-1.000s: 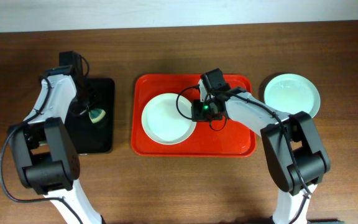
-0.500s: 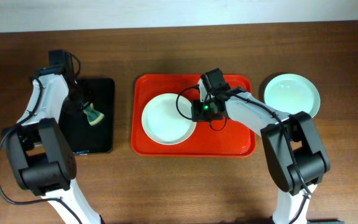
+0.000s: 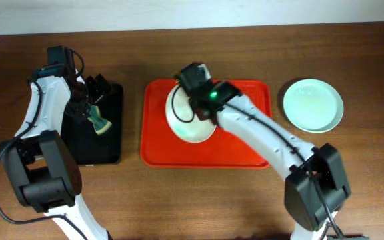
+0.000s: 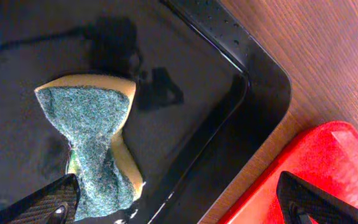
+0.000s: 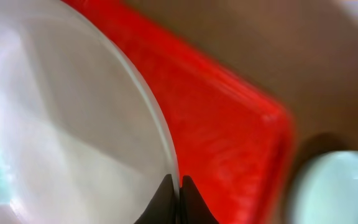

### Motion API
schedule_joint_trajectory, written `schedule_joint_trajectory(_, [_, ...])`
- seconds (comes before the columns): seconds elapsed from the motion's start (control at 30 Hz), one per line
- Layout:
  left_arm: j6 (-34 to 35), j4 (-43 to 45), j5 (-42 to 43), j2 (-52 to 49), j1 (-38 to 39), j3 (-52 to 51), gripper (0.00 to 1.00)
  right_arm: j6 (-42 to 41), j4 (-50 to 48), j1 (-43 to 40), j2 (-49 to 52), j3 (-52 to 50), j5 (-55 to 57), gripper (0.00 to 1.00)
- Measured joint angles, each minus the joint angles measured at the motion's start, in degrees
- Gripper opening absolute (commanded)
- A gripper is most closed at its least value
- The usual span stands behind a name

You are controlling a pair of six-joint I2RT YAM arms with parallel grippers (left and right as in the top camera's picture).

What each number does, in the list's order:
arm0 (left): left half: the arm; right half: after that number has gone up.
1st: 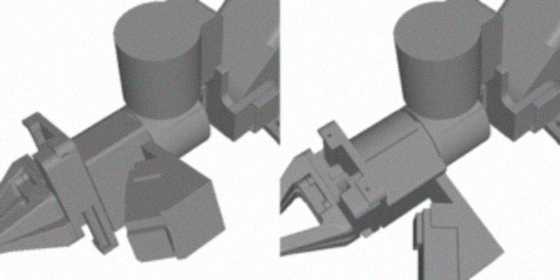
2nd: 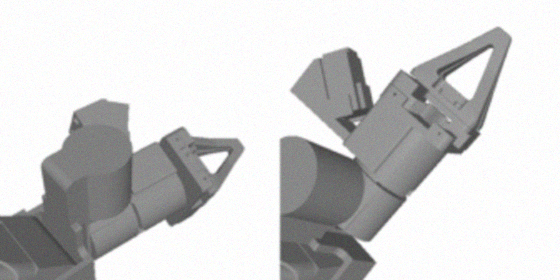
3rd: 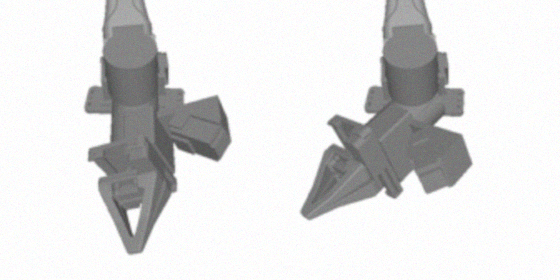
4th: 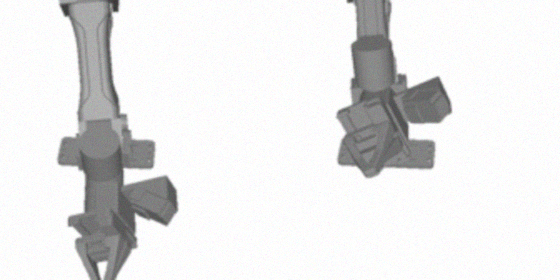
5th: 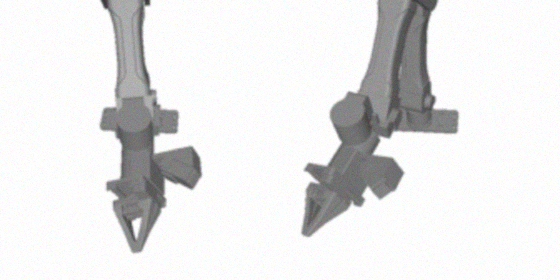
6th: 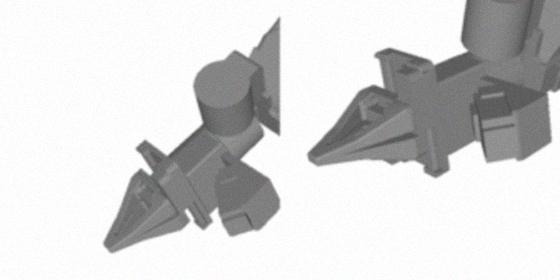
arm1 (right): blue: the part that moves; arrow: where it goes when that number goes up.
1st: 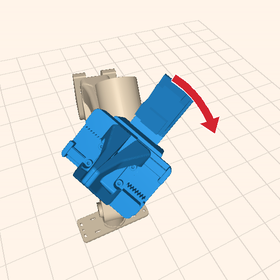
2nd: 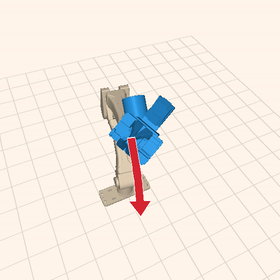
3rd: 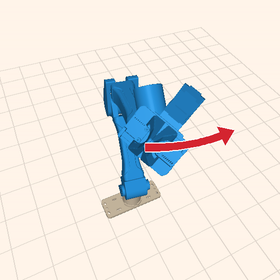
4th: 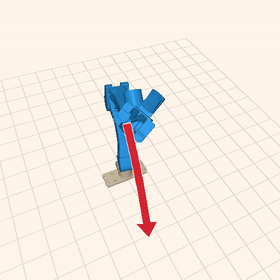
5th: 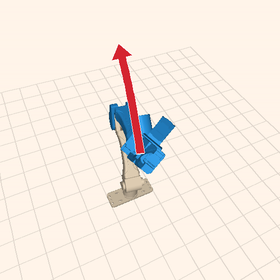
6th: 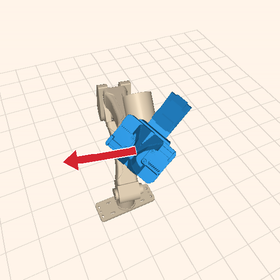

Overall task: Clean dirty plates on tray and stack at the side
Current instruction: 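Lift the plate with the right gripper and carry it right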

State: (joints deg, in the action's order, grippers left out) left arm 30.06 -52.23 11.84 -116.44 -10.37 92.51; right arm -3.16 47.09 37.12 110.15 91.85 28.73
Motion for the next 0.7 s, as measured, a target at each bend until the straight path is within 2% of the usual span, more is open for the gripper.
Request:
schedule_joint_trajectory(0.13, [0.0, 0.0, 0.0, 0.0, 0.0, 0.0, 0.99, 4.6, -0.4, 7.1, 0.0, 1.2, 18.3, 0.04])
schedule_joint_trajectory(0.23, [0.0, 0.0, 0.0, 0.0, 0.0, 0.0, 0.99, 12.3, -3.8, 12.3, 0.0, 1.4, 33.6, 0.04])
schedule_joint_trajectory(0.33, [0.0, 0.0, 0.0, 0.0, 0.0, 0.0, 0.99, 20.5, -5.6, 15.6, 0.0, 1.7, 43.1, 0.04])
schedule_joint_trajectory(0.47, [0.0, 0.0, 0.0, 0.0, 0.0, 0.0, 0.99, 28.5, -6.6, 17.1, 0.0, 1.7, 49.9, 0.04])
schedule_joint_trajectory(0.7, [0.0, 0.0, 0.0, 0.0, 0.0, 0.0, 0.99, 33.0, -6.9, 17.2, 0.0, 1.7, 57.6, 0.04])
